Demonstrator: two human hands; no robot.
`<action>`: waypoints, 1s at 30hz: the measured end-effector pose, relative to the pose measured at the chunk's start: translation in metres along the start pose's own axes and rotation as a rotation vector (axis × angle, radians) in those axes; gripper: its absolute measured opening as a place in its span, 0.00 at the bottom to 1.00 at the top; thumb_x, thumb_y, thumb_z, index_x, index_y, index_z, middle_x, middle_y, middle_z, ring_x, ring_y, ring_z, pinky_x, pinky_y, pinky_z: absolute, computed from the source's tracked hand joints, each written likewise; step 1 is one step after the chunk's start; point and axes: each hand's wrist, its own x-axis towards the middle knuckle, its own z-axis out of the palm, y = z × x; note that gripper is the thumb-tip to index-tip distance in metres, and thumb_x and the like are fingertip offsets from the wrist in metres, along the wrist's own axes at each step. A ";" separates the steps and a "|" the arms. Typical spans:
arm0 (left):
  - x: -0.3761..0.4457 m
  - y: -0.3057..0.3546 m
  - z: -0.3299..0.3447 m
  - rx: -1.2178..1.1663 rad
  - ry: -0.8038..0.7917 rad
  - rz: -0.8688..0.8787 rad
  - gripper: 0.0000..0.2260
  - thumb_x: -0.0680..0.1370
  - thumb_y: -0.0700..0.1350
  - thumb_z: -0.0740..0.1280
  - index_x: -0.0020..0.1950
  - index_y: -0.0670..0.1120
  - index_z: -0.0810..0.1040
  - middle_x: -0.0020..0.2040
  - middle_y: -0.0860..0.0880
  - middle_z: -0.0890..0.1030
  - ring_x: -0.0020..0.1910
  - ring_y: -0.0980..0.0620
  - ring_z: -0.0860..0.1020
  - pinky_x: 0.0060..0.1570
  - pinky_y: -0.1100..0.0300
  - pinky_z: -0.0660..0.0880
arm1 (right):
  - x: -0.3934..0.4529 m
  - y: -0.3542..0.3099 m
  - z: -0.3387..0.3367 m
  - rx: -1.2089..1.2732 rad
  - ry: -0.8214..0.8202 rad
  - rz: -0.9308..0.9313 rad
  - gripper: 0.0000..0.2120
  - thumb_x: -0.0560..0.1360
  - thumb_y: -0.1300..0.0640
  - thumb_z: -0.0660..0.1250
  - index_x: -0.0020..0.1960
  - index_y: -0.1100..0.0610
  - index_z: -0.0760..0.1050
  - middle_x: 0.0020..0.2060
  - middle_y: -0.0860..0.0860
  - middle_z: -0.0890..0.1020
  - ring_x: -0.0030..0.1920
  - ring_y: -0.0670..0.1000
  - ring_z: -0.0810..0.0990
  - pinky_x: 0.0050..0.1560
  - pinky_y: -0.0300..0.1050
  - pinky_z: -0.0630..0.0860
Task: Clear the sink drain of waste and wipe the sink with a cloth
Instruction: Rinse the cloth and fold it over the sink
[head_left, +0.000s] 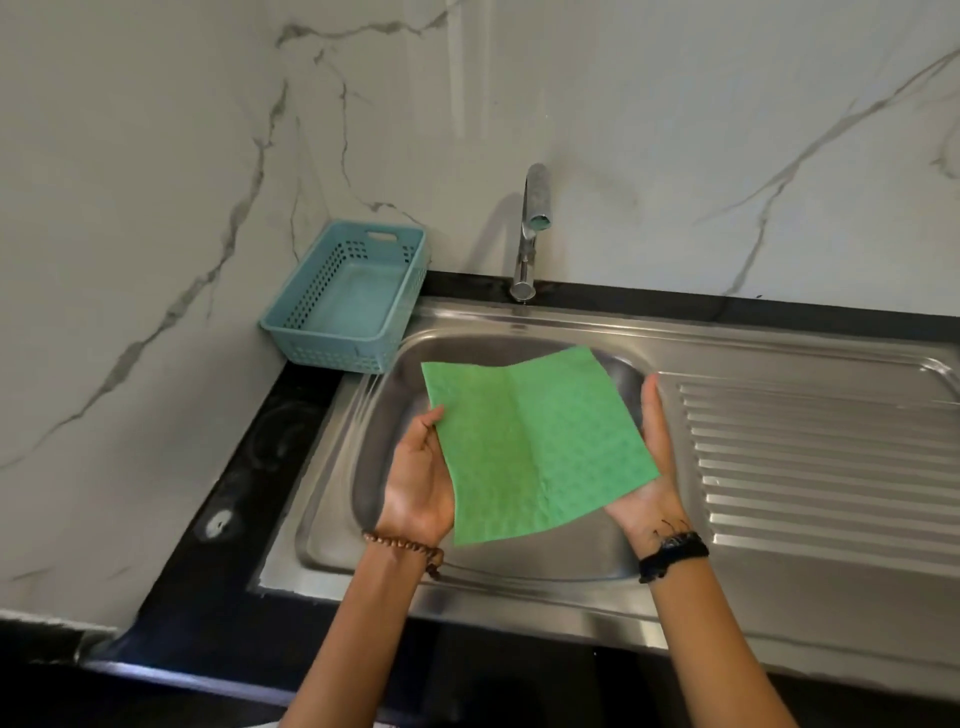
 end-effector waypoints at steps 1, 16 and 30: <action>-0.003 -0.002 0.005 0.000 0.015 0.039 0.18 0.79 0.50 0.52 0.50 0.44 0.79 0.45 0.45 0.83 0.45 0.46 0.81 0.51 0.49 0.75 | -0.002 0.002 0.001 -0.014 0.001 0.022 0.30 0.64 0.29 0.62 0.46 0.54 0.83 0.46 0.54 0.85 0.46 0.54 0.84 0.48 0.50 0.80; -0.013 -0.057 0.059 0.435 0.284 0.214 0.37 0.71 0.69 0.57 0.74 0.52 0.60 0.76 0.49 0.58 0.76 0.51 0.55 0.75 0.46 0.50 | -0.024 0.046 0.031 -0.051 -0.062 0.090 0.26 0.70 0.45 0.66 0.61 0.59 0.77 0.62 0.58 0.76 0.61 0.59 0.75 0.70 0.57 0.63; -0.015 -0.050 0.017 0.122 0.295 0.086 0.11 0.79 0.44 0.57 0.52 0.42 0.76 0.40 0.44 0.83 0.38 0.46 0.80 0.41 0.54 0.76 | -0.017 0.025 0.016 -0.721 -0.072 0.032 0.09 0.76 0.54 0.62 0.48 0.52 0.81 0.40 0.49 0.86 0.40 0.47 0.85 0.36 0.38 0.78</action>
